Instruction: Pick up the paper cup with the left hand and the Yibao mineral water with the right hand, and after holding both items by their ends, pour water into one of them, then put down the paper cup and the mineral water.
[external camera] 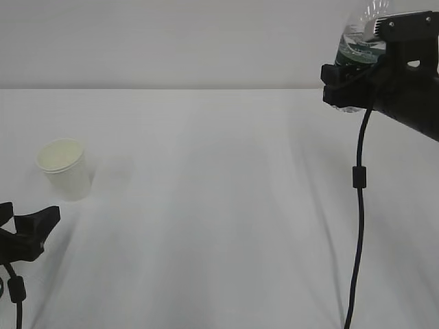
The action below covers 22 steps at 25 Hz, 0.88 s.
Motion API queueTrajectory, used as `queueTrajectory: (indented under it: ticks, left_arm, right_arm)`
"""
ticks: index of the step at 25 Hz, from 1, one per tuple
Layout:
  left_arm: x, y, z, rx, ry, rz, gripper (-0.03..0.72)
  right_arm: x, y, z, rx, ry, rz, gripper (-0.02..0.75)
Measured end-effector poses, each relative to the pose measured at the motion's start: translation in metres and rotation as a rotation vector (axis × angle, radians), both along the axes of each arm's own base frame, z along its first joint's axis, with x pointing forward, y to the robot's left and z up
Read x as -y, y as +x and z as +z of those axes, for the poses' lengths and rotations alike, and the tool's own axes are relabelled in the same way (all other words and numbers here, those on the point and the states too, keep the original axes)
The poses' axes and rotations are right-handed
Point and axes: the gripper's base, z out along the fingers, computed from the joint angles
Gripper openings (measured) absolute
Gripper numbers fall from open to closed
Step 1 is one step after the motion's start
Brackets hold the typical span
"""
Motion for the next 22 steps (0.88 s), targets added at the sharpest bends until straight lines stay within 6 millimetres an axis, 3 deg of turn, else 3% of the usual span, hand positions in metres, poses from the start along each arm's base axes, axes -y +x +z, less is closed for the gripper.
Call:
queueTrajectory:
  ticks: [13,22]
  left_arm:
    - [-0.001,0.001,-0.007,-0.03,0.004,0.016,0.595]
    - [0.002,0.027,0.0,0.045,-0.009,0.025,0.593]
  right_arm:
    - [-0.002,-0.001,-0.001,-0.02,-0.003,0.026,0.465]
    - [-0.002,-0.002,-0.003,-0.034,-0.012,0.031,0.464]
